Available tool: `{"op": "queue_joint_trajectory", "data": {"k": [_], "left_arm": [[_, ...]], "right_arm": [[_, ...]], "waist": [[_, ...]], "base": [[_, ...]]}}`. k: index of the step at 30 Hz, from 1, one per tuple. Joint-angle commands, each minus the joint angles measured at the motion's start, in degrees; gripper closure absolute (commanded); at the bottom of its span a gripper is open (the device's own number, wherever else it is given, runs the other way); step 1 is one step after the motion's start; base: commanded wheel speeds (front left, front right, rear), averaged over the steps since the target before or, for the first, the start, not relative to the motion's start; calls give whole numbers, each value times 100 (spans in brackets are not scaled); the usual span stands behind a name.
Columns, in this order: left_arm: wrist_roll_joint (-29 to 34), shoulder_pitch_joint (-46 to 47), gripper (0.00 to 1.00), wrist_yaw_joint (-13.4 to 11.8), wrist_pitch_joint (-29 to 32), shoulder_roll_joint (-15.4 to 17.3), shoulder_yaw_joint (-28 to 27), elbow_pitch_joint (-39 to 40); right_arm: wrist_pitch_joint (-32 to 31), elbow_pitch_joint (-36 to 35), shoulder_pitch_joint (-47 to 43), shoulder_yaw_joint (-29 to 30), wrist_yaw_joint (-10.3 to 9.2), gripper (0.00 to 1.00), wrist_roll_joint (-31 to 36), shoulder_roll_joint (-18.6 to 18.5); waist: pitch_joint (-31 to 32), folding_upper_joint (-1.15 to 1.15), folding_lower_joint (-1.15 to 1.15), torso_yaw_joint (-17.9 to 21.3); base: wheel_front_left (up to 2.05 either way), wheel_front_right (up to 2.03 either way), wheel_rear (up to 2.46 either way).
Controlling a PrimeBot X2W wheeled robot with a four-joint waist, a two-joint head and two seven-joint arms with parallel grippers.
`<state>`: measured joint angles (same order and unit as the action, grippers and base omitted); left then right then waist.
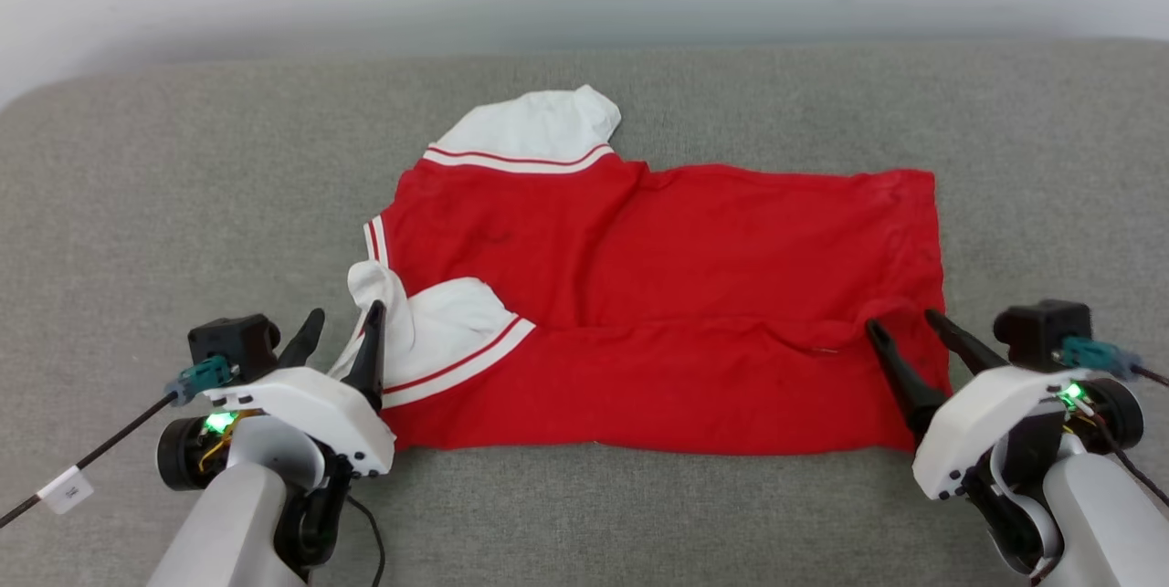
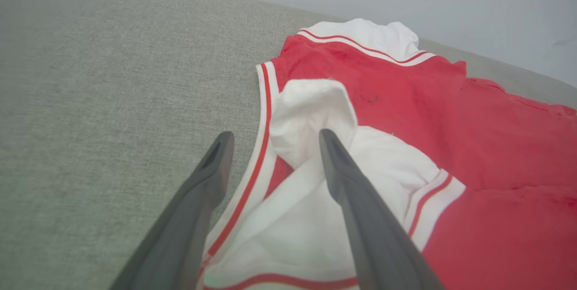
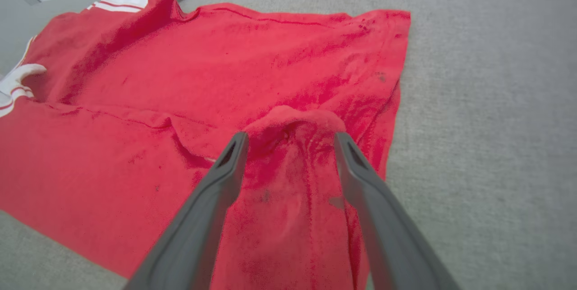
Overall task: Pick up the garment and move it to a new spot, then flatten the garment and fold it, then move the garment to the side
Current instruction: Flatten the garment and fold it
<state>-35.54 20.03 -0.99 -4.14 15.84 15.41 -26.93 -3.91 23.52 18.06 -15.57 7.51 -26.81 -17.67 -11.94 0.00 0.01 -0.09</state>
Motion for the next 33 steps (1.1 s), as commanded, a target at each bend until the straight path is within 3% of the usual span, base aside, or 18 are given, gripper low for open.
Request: {"op": "queue_joint_trajectory", "data": {"k": [1,9,21,27,33], "left_arm": [[-26,-103,0,27,1,54,-26,27],[-147,-327,0,180,746,597,13,552],[-727,-529,0,515,3121,1753,185,1210],[-1096,-696,0,404,3948,1898,212,1187],[-1321,-804,0,298,4349,1856,252,917]], "right_arm": [[177,-59,-120,55,-4,0,-65,48],[1108,-707,-818,640,-3,0,465,248],[556,-2497,-1940,1250,-3,0,1135,790],[356,-2878,-1948,1217,-3,0,1218,948],[313,-2973,-1796,1176,-3,0,1190,975]], "waist": [[238,0,-1,1],[830,0,-1,83],[902,0,-1,497],[586,0,-1,745],[334,0,-1,877]], "base": [[0,0,0],[0,0,0],[0,0,0],[0,0,0],[0,0,0]]}}
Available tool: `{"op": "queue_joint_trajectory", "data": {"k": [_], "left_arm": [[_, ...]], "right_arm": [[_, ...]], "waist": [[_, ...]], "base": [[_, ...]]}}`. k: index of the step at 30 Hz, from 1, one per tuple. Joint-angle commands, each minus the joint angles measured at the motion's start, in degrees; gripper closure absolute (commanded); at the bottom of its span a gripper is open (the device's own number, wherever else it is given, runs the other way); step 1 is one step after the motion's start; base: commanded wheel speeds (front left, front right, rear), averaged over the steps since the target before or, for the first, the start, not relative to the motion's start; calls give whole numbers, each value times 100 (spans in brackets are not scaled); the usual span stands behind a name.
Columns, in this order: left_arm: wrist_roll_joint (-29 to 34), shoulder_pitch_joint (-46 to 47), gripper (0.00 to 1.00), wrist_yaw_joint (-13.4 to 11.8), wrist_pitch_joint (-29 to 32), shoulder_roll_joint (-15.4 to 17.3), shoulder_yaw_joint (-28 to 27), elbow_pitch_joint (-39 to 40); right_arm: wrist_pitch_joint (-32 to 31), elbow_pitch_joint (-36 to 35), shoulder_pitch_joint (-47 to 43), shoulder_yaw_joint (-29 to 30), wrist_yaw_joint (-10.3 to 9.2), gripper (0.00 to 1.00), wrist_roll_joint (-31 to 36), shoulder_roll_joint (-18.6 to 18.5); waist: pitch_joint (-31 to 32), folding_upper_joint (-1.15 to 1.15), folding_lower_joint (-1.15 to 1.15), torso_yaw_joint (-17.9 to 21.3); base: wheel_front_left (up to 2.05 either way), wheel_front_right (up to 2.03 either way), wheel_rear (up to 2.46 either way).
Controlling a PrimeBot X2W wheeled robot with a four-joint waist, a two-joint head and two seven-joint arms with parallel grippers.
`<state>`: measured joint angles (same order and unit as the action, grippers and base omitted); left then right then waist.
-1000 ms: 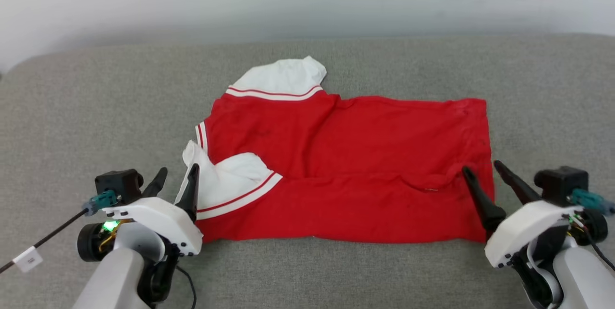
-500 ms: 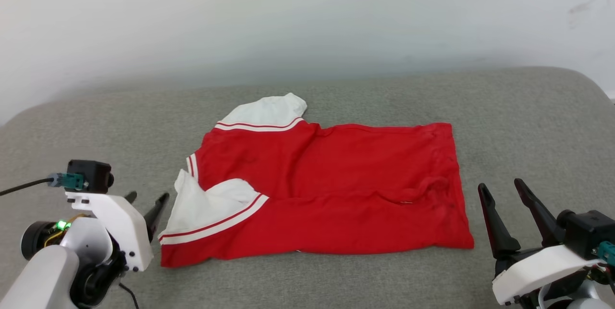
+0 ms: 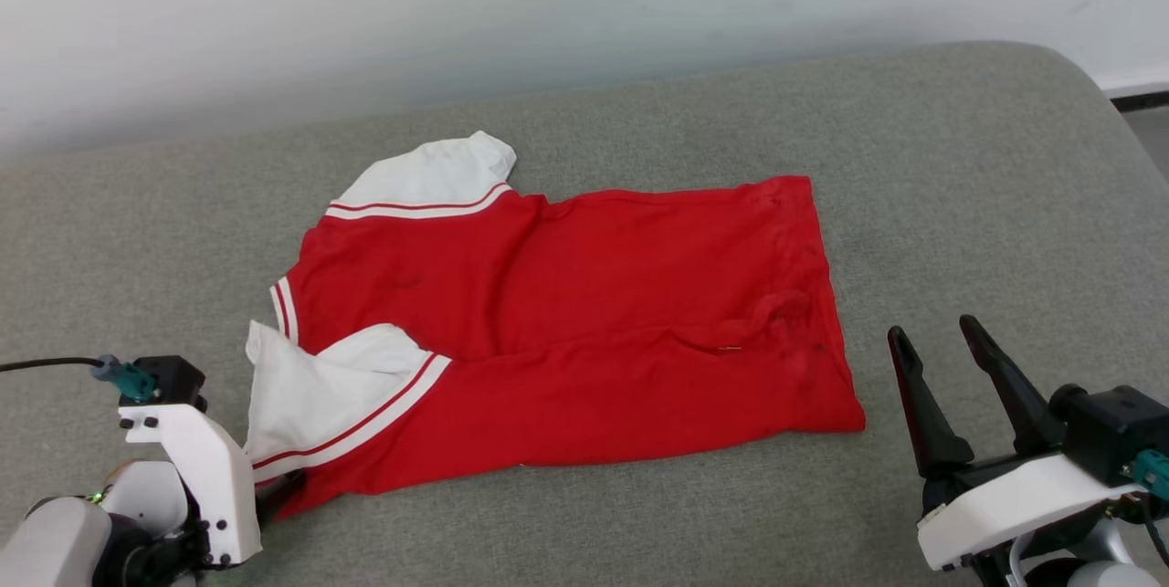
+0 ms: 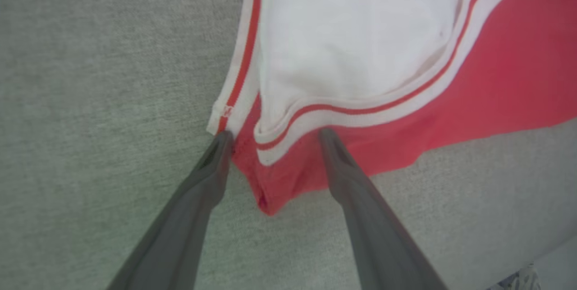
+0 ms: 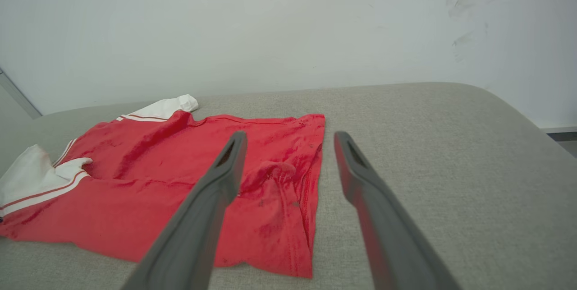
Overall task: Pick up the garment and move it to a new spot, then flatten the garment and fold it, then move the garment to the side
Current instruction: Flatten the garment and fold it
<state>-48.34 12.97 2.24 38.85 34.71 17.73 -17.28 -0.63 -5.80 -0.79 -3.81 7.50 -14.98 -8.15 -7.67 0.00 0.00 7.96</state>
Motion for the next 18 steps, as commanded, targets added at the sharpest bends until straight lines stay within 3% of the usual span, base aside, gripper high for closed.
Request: {"op": "queue_joint_trajectory", "data": {"k": [1,4,5,6,7,13,18], "left_arm": [[-80,-113,0,-33,107,-82,39,-131],[-279,-191,0,-26,333,-316,145,-412],[-352,-231,46,-8,422,-406,197,-482],[-418,-254,78,19,463,-508,225,-521],[-485,-250,100,41,437,-602,225,-540],[-394,-28,100,160,112,-649,220,-457],[-147,333,100,193,-183,-599,227,-114]], "right_arm": [[-17,-48,109,1,-2,0,-4,22],[-41,-25,142,18,-3,0,-66,8],[-59,-27,163,31,-2,0,-100,-1],[-102,-16,186,45,-2,0,-159,-15],[-139,-9,209,85,-2,0,-223,-38],[-879,239,366,354,-1,0,-757,-307],[-2283,712,614,550,-1,0,-1245,-665]], "waist": [[-136,0,0,90],[-205,0,0,116],[-222,0,0,118],[-232,0,0,118],[-237,0,0,110],[-132,0,0,-50],[-90,0,0,-305]], "base": [[0,0,0],[0,0,0],[0,0,0],[0,0,0],[0,0,0],[0,0,0],[0,0,0]]}}
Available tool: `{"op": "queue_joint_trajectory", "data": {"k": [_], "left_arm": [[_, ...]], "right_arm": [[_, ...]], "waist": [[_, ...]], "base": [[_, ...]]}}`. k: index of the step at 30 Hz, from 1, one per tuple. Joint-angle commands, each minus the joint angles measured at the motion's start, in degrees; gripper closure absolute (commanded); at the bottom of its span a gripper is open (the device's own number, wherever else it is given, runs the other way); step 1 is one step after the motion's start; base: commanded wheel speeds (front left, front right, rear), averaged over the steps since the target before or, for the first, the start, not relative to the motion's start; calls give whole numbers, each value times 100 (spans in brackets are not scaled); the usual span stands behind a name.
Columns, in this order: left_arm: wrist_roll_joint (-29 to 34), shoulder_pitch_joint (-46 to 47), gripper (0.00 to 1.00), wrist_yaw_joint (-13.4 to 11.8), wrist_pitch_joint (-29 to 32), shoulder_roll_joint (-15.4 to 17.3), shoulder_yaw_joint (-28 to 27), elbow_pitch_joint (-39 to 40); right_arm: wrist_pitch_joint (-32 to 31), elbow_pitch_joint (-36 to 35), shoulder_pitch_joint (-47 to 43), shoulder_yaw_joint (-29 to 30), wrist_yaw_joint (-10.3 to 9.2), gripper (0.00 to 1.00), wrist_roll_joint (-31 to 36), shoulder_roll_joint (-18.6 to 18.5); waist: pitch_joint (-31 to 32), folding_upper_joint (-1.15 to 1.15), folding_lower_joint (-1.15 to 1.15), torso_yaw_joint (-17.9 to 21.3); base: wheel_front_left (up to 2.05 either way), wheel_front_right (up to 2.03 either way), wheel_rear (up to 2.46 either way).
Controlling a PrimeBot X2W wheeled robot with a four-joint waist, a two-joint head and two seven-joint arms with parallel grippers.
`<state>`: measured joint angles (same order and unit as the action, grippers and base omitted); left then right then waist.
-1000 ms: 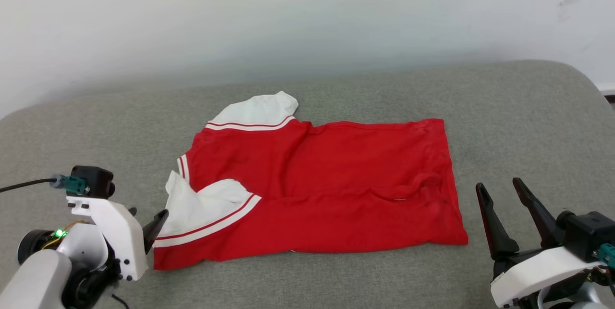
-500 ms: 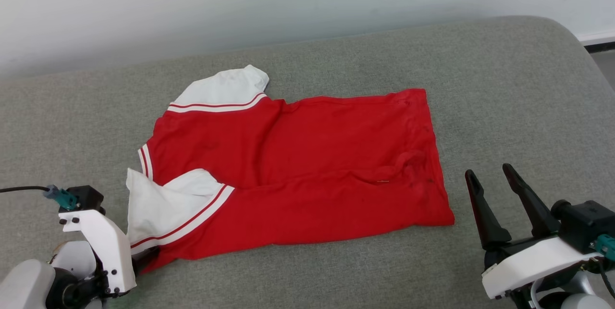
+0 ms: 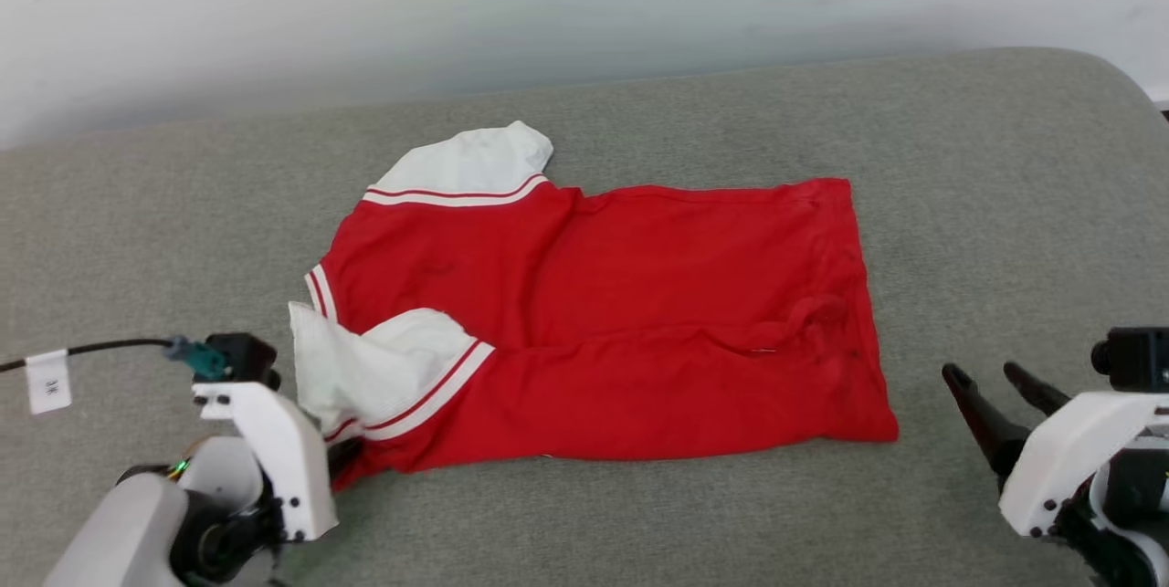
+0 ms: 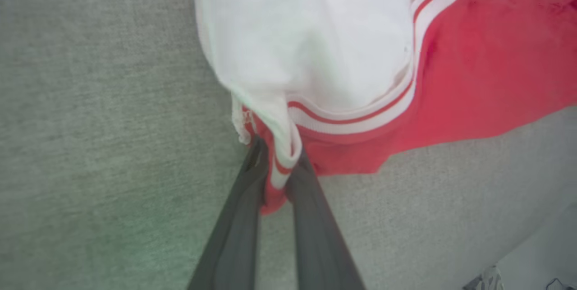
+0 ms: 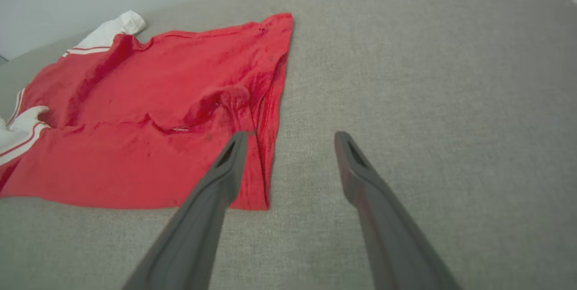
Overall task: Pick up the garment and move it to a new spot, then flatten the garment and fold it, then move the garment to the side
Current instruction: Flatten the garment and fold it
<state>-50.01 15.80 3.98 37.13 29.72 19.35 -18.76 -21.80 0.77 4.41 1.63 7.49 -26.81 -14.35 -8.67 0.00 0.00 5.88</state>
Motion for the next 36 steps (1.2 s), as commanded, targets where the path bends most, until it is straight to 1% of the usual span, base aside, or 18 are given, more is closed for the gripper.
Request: {"op": "queue_joint_trajectory", "data": {"k": [1,5,6,10,16,17,18,19,21,25,28,31,36], "left_arm": [[71,132,100,11,-64,-84,55,119],[265,395,100,-13,-167,-136,150,483],[402,634,100,-20,-218,-203,220,747],[552,828,100,-27,-249,-275,342,976],[647,943,100,-32,-331,-338,422,1099],[647,936,100,-28,-359,-342,426,1090],[641,920,100,-27,-365,-350,427,1072],[633,903,100,-26,-384,-354,424,1056],[613,855,100,-26,-413,-351,418,1006],[592,777,100,-37,-502,-367,390,906],[562,663,100,-53,-648,-399,361,803],[549,531,100,-109,-789,-420,321,746],[531,173,100,-198,-922,-367,294,759]], "right_arm": [[-475,134,160,-17,0,0,-123,-120],[-1559,399,432,-40,0,0,-363,-298],[-2117,524,634,-95,-1,0,-437,-336],[-2491,732,898,-192,-1,0,-417,-270],[-2853,1299,1081,-511,0,0,-543,-110],[-2926,1386,1066,-589,0,45,-581,-88],[-2921,1437,1068,-654,1,84,-609,-67],[-2923,1489,1088,-705,1,100,-639,-59],[-2855,1508,1133,-762,4,100,-697,-86],[-2700,1480,1288,-809,-1,100,-753,-287],[-2530,1404,1332,-913,0,100,-798,-401],[-2397,1379,1295,-1035,0,100,-843,-449],[-2223,1390,1080,-1201,0,100,-955,-479]], "waist": [[-7,0,0,-151],[-150,0,0,-412],[-327,0,0,-595],[-545,0,0,-783],[-710,0,0,-899],[-721,0,0,-903],[-724,0,0,-906],[-724,0,0,-904],[-701,0,0,-889],[-565,0,0,-865],[-318,0,0,-844],[-69,0,0,-829],[418,0,0,-864]], "base": [[0,0,0],[0,0,0],[0,0,0],[0,0,0],[0,0,0],[0,0,0],[0,0,0],[0,0,0],[0,0,0],[0,0,0],[0,0,0],[0,0,0],[0,0,0]]}}
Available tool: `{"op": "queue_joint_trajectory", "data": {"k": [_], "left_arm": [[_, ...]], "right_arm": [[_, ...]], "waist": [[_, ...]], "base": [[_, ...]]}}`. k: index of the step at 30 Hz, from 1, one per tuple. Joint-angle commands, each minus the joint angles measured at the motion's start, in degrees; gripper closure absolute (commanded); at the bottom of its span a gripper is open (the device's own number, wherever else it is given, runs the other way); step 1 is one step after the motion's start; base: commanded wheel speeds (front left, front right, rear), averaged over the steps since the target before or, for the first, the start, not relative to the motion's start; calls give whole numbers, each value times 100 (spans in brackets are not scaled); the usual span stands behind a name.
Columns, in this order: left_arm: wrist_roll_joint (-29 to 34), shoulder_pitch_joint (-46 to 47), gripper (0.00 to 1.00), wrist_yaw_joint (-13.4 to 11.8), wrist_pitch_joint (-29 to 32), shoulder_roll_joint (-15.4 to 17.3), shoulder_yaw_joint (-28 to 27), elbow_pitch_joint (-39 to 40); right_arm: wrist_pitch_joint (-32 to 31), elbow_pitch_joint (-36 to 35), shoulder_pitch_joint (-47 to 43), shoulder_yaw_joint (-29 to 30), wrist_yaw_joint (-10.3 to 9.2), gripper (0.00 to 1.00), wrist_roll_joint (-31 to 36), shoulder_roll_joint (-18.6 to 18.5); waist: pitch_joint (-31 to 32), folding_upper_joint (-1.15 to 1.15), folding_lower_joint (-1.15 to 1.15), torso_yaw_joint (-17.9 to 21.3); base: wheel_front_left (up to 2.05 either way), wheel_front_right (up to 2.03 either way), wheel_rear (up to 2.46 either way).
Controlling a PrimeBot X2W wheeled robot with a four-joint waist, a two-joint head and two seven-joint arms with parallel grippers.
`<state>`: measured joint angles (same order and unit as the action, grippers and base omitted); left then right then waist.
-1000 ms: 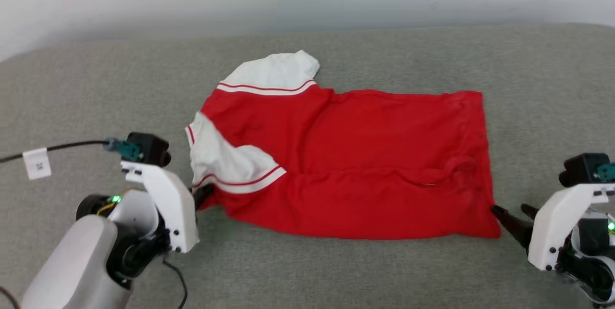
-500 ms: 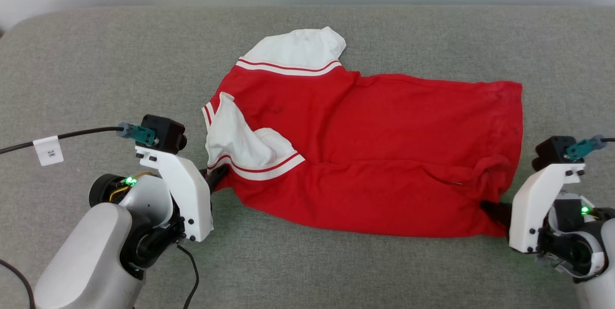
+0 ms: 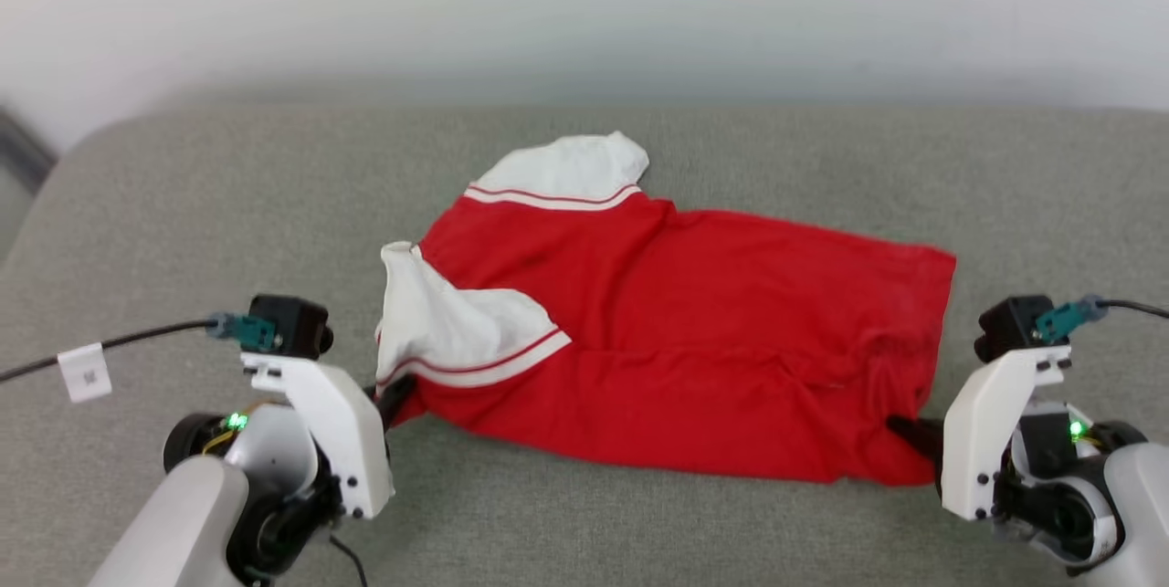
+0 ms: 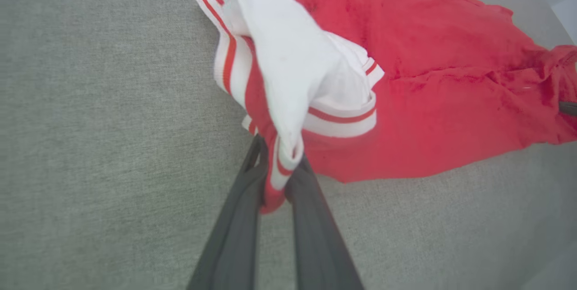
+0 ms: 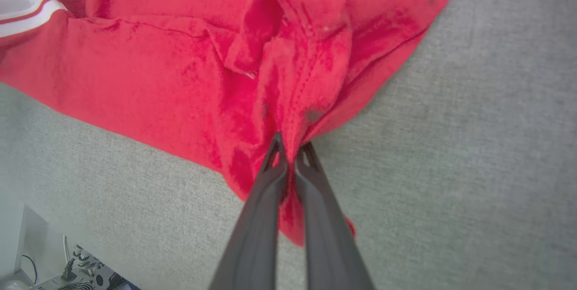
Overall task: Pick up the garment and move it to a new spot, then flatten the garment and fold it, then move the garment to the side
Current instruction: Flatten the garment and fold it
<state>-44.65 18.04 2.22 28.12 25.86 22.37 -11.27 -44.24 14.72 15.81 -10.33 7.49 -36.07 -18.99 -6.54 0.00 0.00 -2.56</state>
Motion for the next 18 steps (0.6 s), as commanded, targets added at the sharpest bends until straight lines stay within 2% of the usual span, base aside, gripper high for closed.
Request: {"op": "queue_joint_trajectory", "data": {"k": [1,7,11,15,16,17,18], "left_arm": [[-35,-123,100,-28,-34,29,-24,47],[-89,-690,100,-255,-58,204,-137,401],[-183,-1117,100,-401,61,336,-176,681],[-294,-1415,100,-501,125,305,-152,753],[-318,-1439,100,-486,106,254,-130,734],[-365,-1455,100,-455,100,196,-107,699],[-382,-1440,65,-441,86,149,-102,640]], "right_arm": [[37,-5,-98,-21,0,100,-53,-14],[102,-86,-435,-70,-1,100,-140,-50],[53,-126,-612,-39,-1,100,-145,-36],[104,-66,-818,26,0,100,-23,-17],[158,-38,-870,32,0,65,-7,16],[213,-19,-927,47,0,10,14,47],[277,-18,-968,48,0,0,42,48]], "waist": [[288,0,0,-33],[700,0,0,-148],[757,0,0,-209],[729,0,0,-245],[713,0,0,-254],[692,0,0,-264],[676,0,0,-270]], "base": [[0,0,0],[0,0,0],[0,0,0],[0,0,0],[0,0,0],[0,0,0],[0,0,0]]}}
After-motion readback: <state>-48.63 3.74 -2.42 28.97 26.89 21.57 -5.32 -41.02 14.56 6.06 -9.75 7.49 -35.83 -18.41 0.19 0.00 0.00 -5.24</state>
